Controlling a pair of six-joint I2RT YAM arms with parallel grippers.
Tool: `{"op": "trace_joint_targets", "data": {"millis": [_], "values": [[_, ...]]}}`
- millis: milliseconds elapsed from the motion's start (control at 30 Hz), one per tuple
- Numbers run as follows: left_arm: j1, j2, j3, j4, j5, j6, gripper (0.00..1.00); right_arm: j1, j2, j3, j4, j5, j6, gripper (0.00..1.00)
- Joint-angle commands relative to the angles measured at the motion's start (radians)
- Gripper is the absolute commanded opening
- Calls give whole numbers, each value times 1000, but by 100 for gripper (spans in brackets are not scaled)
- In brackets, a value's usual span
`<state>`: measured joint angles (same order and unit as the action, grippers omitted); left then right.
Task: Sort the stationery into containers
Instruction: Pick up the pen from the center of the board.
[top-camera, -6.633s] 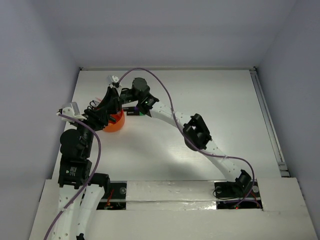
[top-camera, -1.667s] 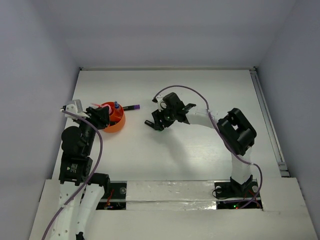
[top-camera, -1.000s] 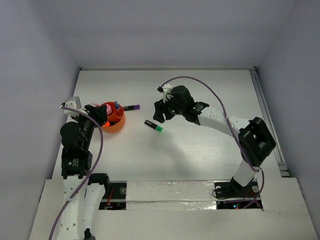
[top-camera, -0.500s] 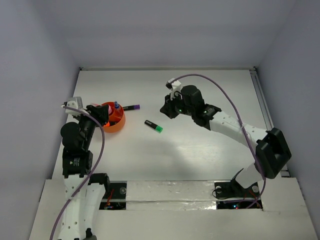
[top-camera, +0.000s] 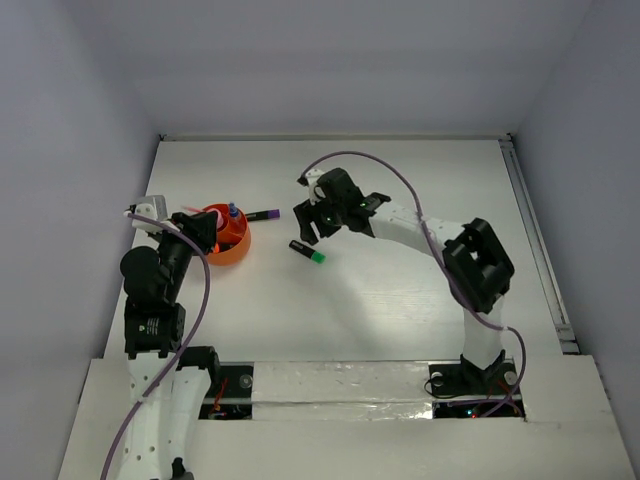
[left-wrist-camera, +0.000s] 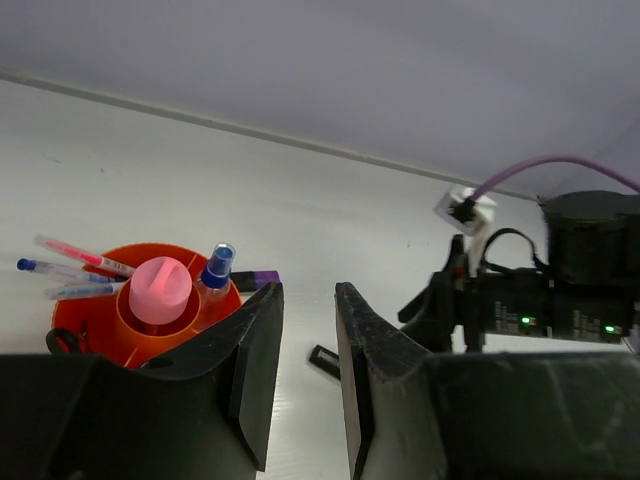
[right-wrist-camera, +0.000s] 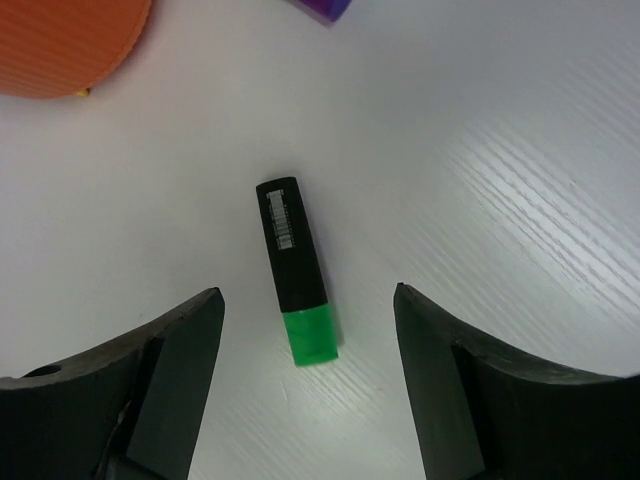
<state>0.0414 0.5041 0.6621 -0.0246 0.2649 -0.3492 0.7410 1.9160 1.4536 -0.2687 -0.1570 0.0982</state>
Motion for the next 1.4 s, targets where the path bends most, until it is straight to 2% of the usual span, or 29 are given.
{"op": "trace_joint_targets", "data": {"millis": [0, 367, 467, 600, 900, 967, 1067, 1133, 1167, 1200, 1267, 1300, 1367], "values": [[6, -24, 1, 35, 33, 3, 25, 57, 95, 152, -130, 27, -84, 75], [6, -67, -6, 51, 37, -5, 28, 123, 379, 448, -268, 175, -157, 77], [6, -67, -4, 45, 51, -5, 28, 132, 432, 499, -302, 178, -158, 71], [6, -70, -7, 52, 48, -7, 28, 132, 456, 498, -313, 200, -157, 57], [6, -67, -6, 49, 53, -10, 28, 132, 457, 505, -343, 228, -178, 0], [6, -70, -9, 46, 53, -10, 28, 132, 443, 518, -346, 231, -176, 0], [6, -76, -10, 54, 51, -13, 29, 132, 345, 461, -261, 200, -158, 0], [6, -65, -10, 49, 65, -13, 29, 132, 267, 404, -112, 90, -140, 0], [6, -65, -10, 48, 68, -13, 29, 141, 179, 368, -46, 52, -112, 0], [6, -68, -12, 51, 69, -14, 29, 141, 134, 273, 126, -35, -101, 0], [6, -68, -13, 57, 68, -16, 29, 141, 21, 168, 337, -123, -13, 0], [6, -61, -12, 60, 68, -16, 29, 141, -4, 83, 528, -188, 17, 0], [6, -53, -7, 61, 69, -17, 29, 141, -32, 30, 688, -231, 101, 0]]}}
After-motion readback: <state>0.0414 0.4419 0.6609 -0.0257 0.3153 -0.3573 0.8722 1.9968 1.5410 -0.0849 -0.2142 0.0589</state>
